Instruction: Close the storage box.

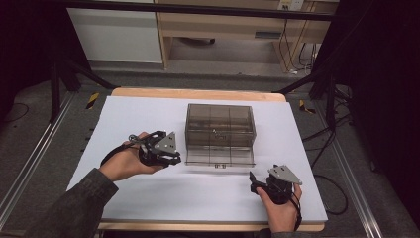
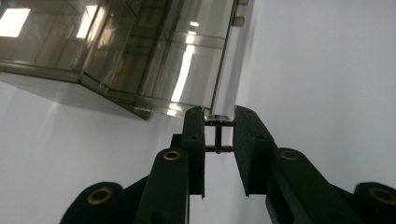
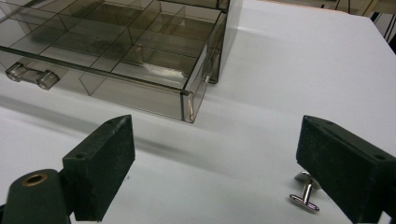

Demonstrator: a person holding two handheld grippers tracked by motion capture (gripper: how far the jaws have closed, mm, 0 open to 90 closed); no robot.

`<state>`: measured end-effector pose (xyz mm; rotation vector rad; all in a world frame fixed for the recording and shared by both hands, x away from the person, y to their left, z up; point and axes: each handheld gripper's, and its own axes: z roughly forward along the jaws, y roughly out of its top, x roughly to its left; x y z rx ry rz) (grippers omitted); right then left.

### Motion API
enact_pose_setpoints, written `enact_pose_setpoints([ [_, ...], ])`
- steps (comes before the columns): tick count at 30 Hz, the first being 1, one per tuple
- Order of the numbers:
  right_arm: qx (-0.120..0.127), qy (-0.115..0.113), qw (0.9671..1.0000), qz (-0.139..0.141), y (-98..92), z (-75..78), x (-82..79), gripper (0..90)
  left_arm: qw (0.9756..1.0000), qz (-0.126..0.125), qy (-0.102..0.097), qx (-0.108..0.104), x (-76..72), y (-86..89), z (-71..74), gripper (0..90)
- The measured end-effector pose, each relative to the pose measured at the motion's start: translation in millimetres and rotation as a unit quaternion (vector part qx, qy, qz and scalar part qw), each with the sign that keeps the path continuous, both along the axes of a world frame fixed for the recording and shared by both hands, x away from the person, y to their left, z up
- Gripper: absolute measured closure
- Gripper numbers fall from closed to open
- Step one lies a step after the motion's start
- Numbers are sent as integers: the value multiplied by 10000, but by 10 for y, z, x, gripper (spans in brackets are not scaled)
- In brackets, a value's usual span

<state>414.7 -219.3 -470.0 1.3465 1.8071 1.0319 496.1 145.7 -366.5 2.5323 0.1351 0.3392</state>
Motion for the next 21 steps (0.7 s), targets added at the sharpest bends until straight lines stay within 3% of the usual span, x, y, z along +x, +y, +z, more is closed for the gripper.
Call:
enact_pose_setpoints([
  [5, 30, 5, 10000, -52, -14, -2, 6, 110, 9999, 11, -38, -97, 47, -93, 40, 746],
  [16, 27, 14, 9998, -175, -27, 6, 17, 75, 9998, 15, 100, -179, 130, -362, 12, 746],
  [21, 34, 25, 9997, -231, -40, 4, 20, 72, 9998, 2, 1, -177, 138, -468, 10, 746],
])
